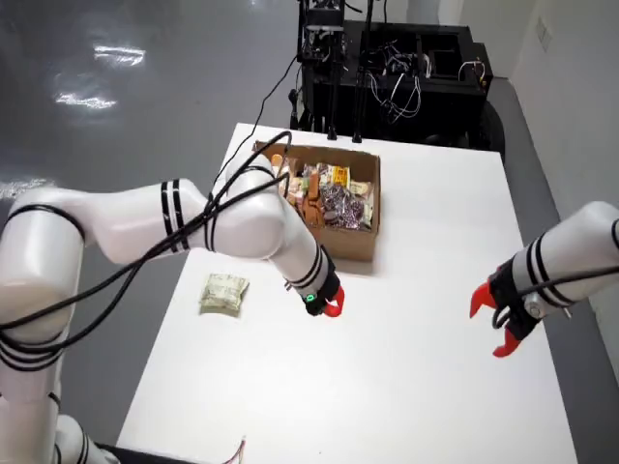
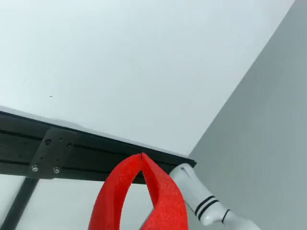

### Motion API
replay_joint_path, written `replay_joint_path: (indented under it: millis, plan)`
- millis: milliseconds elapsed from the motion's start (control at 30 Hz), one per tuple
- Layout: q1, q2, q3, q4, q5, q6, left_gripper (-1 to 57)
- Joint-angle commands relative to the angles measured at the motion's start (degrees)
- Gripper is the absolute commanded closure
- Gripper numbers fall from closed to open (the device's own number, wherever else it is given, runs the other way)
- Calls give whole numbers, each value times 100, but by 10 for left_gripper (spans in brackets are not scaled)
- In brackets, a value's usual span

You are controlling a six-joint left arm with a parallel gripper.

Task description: Grasp a snack and put it in the bin.

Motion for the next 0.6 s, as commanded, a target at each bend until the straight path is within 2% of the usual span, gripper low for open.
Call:
replay_joint_path:
  millis: [33,600]
  plan:
    - [15,0,0,0,0,12,565]
    - [31,0,0,0,-8,47,565]
